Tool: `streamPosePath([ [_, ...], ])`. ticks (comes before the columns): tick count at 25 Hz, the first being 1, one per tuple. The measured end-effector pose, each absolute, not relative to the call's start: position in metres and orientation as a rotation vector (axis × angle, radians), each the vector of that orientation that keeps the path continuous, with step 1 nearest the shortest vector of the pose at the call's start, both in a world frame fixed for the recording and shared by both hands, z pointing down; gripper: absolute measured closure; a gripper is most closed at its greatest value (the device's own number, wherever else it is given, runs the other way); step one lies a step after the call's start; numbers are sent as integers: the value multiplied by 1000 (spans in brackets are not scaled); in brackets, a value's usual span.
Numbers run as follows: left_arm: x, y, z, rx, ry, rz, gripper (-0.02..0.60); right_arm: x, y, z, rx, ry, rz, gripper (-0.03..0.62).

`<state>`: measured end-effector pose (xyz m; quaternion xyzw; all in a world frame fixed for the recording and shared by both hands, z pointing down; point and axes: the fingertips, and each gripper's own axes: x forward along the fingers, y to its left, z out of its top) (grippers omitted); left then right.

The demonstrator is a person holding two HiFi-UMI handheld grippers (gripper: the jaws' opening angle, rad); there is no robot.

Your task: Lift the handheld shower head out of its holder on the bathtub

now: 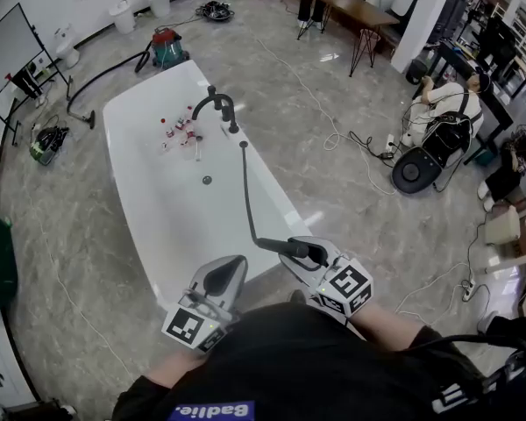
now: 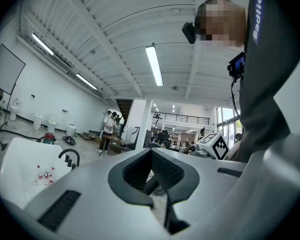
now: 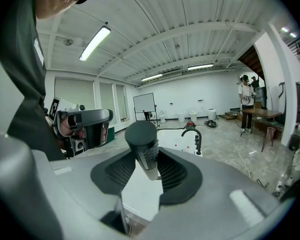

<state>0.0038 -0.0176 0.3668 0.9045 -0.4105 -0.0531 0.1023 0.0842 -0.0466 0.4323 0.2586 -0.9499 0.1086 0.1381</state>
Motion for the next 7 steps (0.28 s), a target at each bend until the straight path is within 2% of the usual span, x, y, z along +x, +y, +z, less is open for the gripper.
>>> streamPosePath([
  [7, 9, -12, 372, 2681, -1214, -152, 577, 91, -43, 440, 756, -2742, 321, 462],
])
